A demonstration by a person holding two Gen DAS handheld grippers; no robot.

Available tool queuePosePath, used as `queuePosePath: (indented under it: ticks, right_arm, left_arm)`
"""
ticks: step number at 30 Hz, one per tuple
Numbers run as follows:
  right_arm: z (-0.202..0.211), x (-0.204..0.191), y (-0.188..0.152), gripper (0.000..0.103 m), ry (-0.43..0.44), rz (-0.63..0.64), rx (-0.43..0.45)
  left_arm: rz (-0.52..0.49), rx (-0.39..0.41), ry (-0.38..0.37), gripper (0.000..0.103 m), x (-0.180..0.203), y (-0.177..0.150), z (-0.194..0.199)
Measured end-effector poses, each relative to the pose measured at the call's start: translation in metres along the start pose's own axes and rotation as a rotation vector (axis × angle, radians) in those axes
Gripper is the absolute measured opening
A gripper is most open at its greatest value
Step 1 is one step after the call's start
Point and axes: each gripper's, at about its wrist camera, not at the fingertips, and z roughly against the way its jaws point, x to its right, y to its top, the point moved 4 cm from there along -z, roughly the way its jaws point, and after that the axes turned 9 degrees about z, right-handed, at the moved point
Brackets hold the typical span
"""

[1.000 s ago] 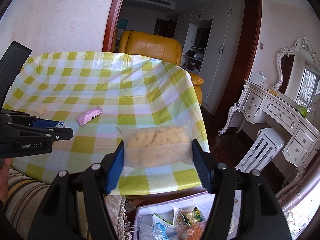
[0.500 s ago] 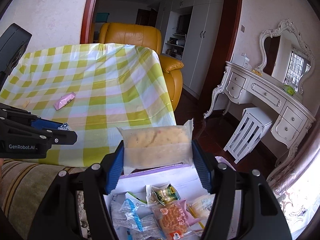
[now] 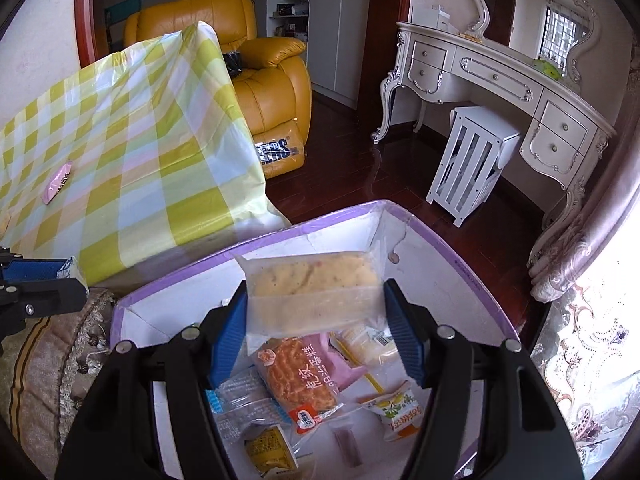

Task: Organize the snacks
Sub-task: 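Carry the biscuit packet with the right gripper into the white box while the left drops the candy in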

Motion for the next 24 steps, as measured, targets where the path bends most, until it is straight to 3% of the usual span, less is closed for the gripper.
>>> queuePosePath:
  ticks: [10,12,14,24]
  right_arm:
    - [-0.015,0.009,-0.014,0.067,0.027,-0.047,-0.084]
    - [-0.016,0.008,-0.014,0.070,0.028,-0.049,-0.088]
    - [-0.015,0.008,-0.014,0.071,0.032,-0.050,-0.090]
    - [-0.012,0.006,-0.010,0.071,0.032,-0.044,-0.086]
  left_arm:
    - [-0.127,-0.144,-0.048,0.034,0.027,-0.022,-0.022]
    - [-0.122,-0.149,-0.050,0.037,0.027,-0.021,-0.023]
    - [-0.111,-0.148,-0.048,0.053,0.025,-0.020,-0.023]
    - [-0.080,-0.122,-0.064,0.058,0.019,-0.017,-0.016]
